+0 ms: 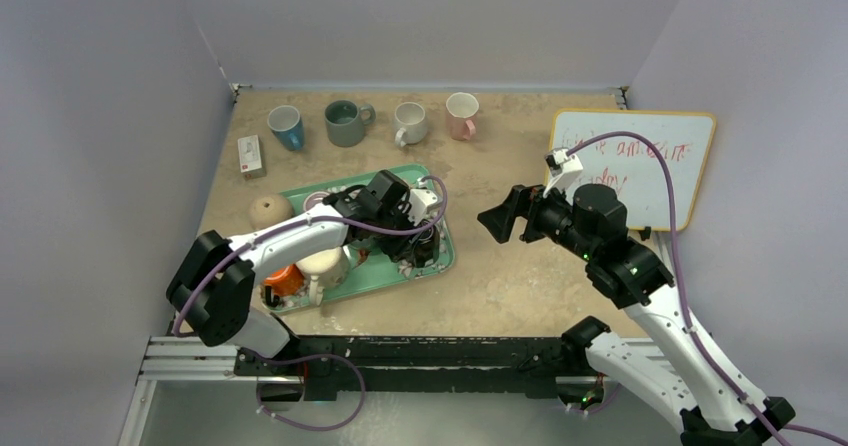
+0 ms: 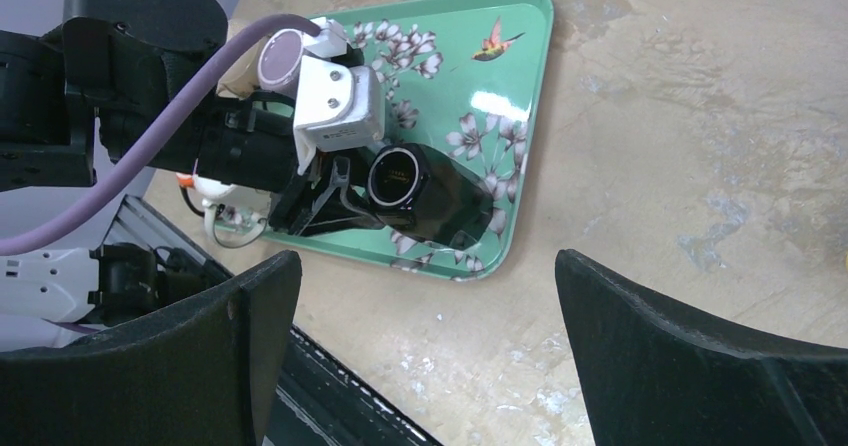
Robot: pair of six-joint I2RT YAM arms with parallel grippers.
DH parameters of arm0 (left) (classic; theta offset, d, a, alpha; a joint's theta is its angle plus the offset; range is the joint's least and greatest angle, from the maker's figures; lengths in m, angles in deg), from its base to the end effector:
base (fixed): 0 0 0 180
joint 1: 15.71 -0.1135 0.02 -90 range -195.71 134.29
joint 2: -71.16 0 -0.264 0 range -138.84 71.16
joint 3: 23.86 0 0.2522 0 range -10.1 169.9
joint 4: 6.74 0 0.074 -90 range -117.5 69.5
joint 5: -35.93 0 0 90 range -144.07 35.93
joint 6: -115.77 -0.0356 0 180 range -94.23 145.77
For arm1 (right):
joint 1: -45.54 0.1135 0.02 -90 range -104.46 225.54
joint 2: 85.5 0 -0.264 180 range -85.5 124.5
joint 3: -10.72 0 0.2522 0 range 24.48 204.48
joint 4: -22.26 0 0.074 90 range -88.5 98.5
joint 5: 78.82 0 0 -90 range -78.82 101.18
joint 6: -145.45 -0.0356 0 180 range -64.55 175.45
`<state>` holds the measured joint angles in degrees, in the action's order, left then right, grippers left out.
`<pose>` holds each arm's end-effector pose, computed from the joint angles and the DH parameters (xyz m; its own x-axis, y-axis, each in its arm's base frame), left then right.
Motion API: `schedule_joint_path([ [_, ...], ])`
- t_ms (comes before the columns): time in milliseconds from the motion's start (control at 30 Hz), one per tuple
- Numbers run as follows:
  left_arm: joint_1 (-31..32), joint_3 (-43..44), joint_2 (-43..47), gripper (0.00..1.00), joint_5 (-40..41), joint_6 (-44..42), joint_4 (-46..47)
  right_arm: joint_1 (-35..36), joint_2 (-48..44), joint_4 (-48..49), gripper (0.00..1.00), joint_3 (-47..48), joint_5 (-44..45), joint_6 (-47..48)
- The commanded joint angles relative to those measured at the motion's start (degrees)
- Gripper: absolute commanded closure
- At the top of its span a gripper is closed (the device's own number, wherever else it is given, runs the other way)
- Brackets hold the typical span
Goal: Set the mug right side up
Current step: Turn over the cup on the tray.
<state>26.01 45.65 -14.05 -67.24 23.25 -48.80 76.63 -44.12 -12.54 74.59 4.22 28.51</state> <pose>0.2176 -0.2048 0.2164 -0.5982 0.5907 -0.5414 0.7658 0.6205 -0.1691 0.1363 0.0872 0.3612 -0.4409 0.2593 -0.8593 -0.4646 0.7532 0.4657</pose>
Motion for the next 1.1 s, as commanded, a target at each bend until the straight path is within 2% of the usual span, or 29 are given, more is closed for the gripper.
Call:
schedule_joint_path([
  [0, 0.30, 0.81, -1.24, 0.62, 3.03, 0.70, 1.84, -0.07, 0.45, 1.18, 0.01, 0.34, 0.26, 0.84],
  [167, 0.87, 1.48, -2.12, 0.63, 3.66, 0.50, 1.52, -0.07, 0.27, 1.26, 0.01, 0.19, 0.54, 0.84],
  [367, 0.98, 1.63, -2.43, 0.74, 3.48, 0.68, 2.49, -0.07, 0.23, 1.26, 0.01, -0.10, 0.55, 0.75],
  [567, 0.92, 1.90, -1.47, 1.00, 4.81, 1.34, 2.96, -0.06, -0.12, 1.28, 0.01, -0.42, 0.63, 0.79],
  [1067, 0.96, 2.11, 4.10, 1.00, 4.66, 11.97, 7.36, -0.03, -0.37, 4.29, 0.02, -3.57, -0.81, -2.16],
])
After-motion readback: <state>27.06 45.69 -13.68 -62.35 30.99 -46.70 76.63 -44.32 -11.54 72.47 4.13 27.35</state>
